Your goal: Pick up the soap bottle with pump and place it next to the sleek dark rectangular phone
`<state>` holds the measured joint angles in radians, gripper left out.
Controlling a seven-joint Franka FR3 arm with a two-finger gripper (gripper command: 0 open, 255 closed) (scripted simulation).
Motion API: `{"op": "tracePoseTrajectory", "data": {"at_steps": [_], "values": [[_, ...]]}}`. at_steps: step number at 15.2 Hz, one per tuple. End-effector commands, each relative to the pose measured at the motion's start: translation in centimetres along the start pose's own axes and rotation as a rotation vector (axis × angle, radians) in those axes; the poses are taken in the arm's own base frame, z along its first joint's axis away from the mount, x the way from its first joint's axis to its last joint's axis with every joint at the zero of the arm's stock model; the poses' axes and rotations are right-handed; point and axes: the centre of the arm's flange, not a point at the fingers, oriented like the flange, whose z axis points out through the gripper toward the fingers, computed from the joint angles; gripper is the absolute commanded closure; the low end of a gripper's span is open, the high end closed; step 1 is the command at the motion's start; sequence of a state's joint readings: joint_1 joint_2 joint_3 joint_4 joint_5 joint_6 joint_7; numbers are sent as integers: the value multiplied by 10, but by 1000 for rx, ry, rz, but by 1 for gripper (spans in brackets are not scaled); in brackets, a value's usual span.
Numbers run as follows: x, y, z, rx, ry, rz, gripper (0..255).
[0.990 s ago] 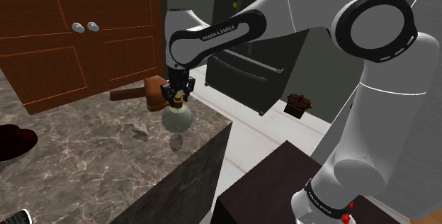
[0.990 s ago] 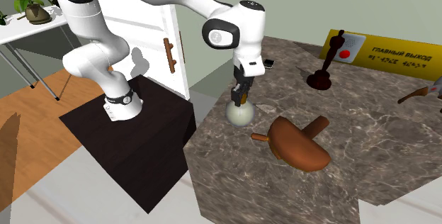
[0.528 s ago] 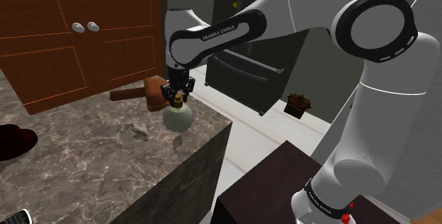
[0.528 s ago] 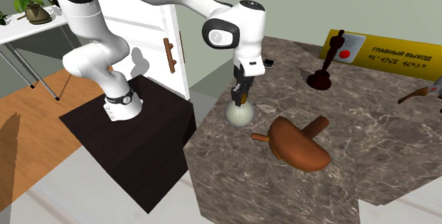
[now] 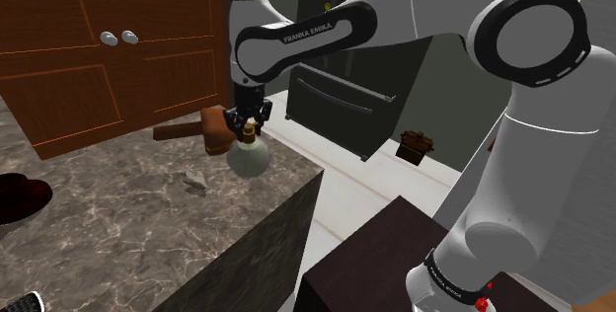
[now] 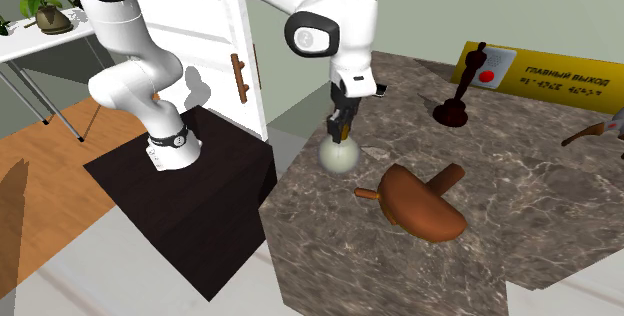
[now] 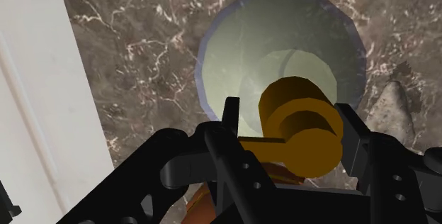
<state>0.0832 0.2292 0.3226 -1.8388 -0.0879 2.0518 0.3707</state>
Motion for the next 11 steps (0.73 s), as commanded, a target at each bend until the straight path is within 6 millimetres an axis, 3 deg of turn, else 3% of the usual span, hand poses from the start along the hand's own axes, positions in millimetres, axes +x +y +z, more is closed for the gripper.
{"op": "tracePoseTrajectory", "data": {"at_steps": [1, 11], "values": [[-1, 0, -10, 0, 0, 0, 255], [-1, 1, -63, 0, 0, 0, 255]]}}
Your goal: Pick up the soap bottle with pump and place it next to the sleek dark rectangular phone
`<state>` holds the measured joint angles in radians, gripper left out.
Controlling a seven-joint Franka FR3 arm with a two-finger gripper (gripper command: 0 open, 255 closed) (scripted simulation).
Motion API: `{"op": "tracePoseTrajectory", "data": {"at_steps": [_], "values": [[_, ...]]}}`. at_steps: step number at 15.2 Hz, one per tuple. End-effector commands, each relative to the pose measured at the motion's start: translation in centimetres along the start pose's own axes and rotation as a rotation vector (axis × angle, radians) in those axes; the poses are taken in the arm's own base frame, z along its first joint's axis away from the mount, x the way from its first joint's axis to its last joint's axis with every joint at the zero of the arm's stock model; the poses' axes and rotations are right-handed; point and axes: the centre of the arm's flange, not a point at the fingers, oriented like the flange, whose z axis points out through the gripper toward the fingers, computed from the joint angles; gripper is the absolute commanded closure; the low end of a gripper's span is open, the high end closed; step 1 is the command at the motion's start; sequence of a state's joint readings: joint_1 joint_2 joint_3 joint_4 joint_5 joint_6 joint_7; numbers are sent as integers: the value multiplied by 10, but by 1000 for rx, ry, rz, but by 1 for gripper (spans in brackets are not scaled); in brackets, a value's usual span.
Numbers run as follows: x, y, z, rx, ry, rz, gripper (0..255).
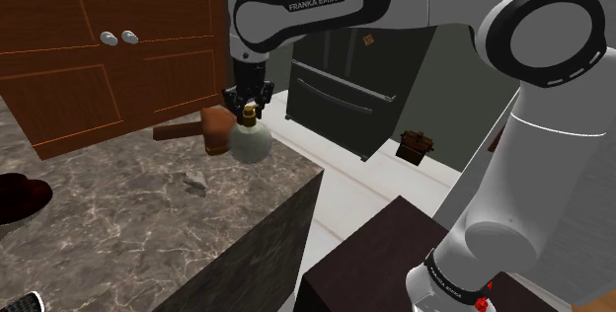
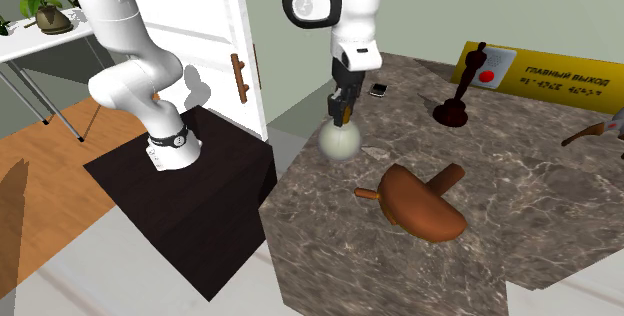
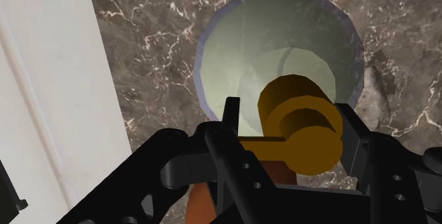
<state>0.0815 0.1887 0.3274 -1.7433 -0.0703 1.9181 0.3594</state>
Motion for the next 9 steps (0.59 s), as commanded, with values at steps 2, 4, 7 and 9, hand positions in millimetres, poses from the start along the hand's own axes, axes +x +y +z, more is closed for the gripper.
{"op": "tracePoseTrajectory", "data": {"at_steps": [2, 4, 7, 9], "values": [[0, 1, -17, 0, 0, 0, 255], [0, 1, -27, 0, 0, 0, 255], [0, 1, -43, 0, 0, 0, 255], [0, 1, -54, 0, 0, 0, 255]]}}
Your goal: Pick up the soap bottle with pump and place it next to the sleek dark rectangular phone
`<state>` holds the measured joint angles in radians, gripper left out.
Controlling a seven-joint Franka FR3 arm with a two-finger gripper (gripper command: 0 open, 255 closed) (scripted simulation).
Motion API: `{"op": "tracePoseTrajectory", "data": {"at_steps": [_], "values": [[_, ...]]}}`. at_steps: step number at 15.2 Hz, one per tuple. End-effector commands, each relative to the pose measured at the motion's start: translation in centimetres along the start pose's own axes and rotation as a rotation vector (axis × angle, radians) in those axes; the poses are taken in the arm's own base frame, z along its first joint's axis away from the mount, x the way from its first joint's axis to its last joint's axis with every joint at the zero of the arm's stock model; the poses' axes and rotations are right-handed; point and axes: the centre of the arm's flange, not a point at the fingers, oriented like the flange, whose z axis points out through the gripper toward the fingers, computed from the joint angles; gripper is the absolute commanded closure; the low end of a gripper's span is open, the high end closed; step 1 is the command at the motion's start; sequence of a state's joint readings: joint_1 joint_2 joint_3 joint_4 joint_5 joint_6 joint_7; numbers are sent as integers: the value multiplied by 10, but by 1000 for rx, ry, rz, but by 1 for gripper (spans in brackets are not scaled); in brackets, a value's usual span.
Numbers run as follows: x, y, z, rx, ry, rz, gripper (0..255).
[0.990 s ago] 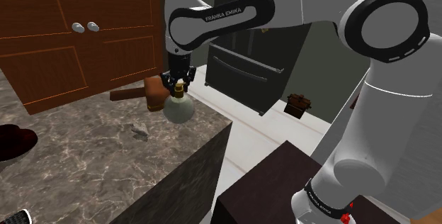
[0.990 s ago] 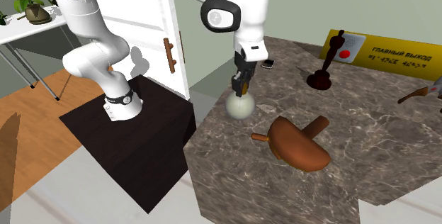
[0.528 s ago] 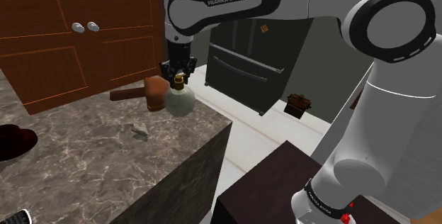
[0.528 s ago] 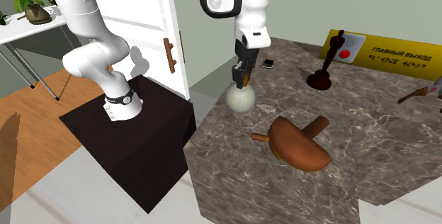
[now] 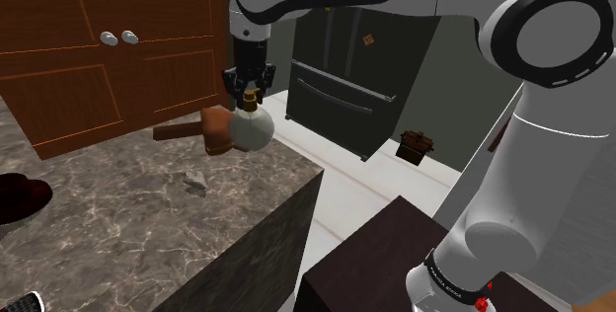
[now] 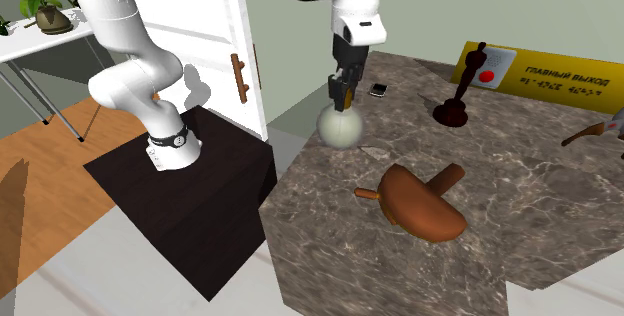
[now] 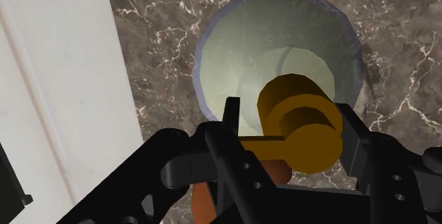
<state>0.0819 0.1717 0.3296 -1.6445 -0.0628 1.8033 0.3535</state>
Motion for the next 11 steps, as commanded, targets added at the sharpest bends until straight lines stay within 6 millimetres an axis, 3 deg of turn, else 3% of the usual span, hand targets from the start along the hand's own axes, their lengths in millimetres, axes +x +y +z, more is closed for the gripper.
{"op": "tracePoseTrajectory", "data": {"at_steps": [1, 11], "values": [[1, 0, -12, 0, 0, 0, 255], [1, 1, -64, 0, 0, 0, 255]]}}
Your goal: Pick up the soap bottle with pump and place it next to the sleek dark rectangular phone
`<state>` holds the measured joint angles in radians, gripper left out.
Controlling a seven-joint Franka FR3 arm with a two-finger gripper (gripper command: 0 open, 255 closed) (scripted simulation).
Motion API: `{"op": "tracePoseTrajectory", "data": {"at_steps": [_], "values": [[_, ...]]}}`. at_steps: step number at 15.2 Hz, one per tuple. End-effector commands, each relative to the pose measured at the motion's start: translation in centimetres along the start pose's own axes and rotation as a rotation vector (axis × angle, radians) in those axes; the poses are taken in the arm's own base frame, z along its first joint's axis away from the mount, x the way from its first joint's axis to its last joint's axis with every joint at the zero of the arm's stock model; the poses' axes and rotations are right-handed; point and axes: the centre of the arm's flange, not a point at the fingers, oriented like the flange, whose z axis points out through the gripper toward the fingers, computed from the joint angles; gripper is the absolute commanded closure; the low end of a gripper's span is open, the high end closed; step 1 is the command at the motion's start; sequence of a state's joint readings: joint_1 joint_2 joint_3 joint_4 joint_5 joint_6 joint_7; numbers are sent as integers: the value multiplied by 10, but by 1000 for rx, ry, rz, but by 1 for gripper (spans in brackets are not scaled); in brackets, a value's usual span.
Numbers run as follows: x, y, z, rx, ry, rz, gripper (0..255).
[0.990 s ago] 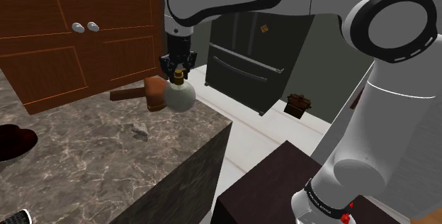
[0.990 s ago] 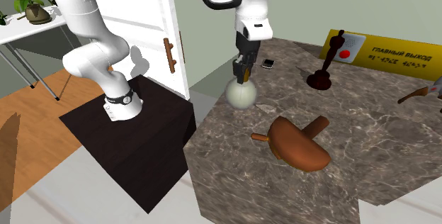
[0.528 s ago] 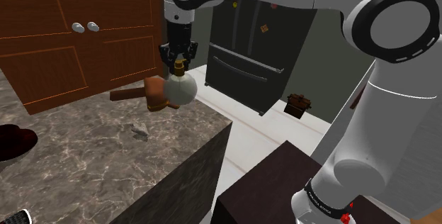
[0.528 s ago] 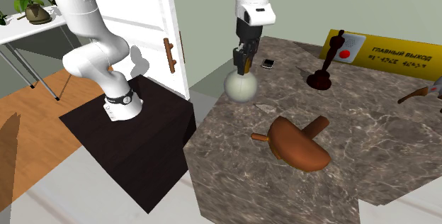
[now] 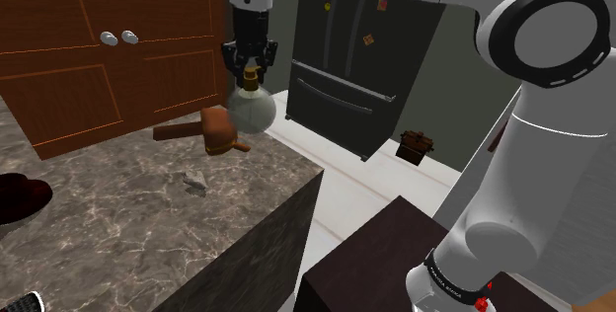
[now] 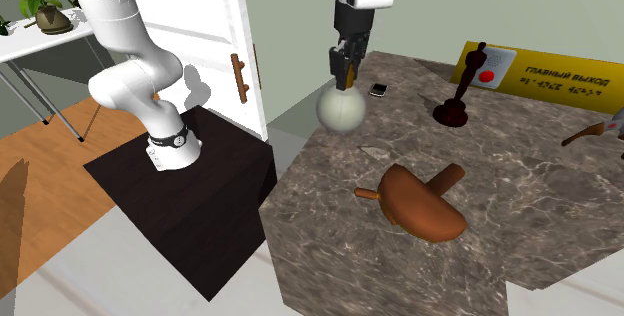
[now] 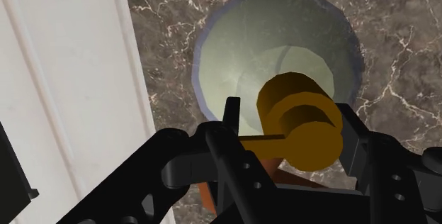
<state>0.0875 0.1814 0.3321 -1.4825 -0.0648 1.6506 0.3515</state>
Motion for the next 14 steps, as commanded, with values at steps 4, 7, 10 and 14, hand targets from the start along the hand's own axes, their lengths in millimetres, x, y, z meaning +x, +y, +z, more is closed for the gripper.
{"op": "tracePoseTrajectory", "data": {"at_steps": [4, 7, 10, 14], "values": [[1, 0, -27, 0, 0, 0, 255], [1, 0, -43, 0, 0, 0, 255], [-3, -12, -46, 0, 0, 0, 255], [-20, -59, -29, 0, 0, 0, 255]]}}
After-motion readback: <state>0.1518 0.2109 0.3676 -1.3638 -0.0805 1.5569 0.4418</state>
